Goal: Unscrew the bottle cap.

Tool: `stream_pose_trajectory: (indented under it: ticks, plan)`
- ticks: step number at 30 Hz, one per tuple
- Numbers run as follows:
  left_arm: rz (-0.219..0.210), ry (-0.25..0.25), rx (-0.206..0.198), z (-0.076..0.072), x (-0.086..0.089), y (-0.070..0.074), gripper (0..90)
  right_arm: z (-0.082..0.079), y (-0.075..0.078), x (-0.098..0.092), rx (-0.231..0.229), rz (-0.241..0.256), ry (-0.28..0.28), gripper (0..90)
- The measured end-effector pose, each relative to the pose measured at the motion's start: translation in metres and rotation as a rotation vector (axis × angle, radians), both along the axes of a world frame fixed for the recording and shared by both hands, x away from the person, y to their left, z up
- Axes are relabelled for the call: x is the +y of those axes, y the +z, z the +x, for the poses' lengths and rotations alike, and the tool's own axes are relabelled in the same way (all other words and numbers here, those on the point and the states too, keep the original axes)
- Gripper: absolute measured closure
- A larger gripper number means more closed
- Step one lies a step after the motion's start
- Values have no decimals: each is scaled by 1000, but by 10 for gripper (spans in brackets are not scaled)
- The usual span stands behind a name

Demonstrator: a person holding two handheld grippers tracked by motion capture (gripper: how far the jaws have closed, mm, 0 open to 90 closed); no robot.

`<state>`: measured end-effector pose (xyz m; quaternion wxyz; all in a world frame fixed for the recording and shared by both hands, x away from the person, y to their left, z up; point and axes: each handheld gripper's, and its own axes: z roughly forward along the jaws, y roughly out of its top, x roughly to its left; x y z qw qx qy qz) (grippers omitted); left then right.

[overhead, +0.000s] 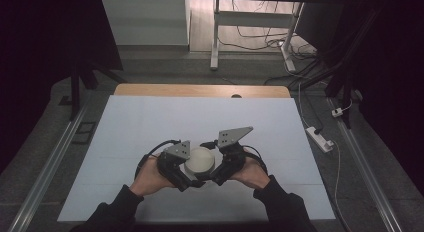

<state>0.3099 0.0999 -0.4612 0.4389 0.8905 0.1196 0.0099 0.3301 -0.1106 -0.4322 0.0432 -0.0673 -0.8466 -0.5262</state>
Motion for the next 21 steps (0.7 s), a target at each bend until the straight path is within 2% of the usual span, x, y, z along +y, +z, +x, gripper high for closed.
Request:
stream_pose_trajectory:
  ticks: [5,9,13,15,18,20,21]
  plan:
    - [8,125,-17,1,4,2,73,-7,9,-1,-56,-8,-197,0]
    - [22,190,-20,0,1,2,73,-13,9,6,-63,-25,-287,0]
    - [24,207,-21,-2,-2,3,73,-20,7,15,-96,-41,-347,0]
    - [24,205,-25,-4,-4,4,74,-21,5,16,-96,-39,-365,30]
    - [31,196,-33,-4,-4,5,74,-21,3,16,-85,-20,-366,67]
    - [29,188,-32,-4,-4,5,74,-23,4,16,-107,-21,-357,71]
    - [30,165,-31,-4,-3,5,74,-22,4,16,-105,-25,-346,72]
